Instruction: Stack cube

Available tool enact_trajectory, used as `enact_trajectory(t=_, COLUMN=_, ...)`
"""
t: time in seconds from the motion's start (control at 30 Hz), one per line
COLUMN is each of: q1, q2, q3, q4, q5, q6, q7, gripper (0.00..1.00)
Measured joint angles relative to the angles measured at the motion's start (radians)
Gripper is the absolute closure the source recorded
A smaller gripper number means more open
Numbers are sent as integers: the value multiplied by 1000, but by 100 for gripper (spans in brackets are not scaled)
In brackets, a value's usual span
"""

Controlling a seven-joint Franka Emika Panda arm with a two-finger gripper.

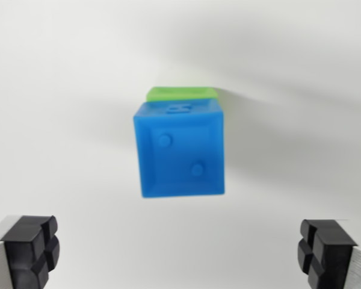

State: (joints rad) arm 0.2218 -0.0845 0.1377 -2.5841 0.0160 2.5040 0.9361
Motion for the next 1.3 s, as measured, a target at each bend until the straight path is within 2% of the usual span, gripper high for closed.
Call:
enact_trajectory(t=0.27, q1=1, q2=-74, q3=0, q4=26, q5=12, q6=-101, q7=-9, gripper=0)
enact_trajectory(t=0.67, q1=1, q2=-165, q3=-2, q4=81, q5=22, q6=-244, q7=-17, gripper=0)
enact_trajectory(t=1.3, q1=1, q2=-245, q3=-9, q4=183, q5=25, q6=-428, q7=-23, gripper=0)
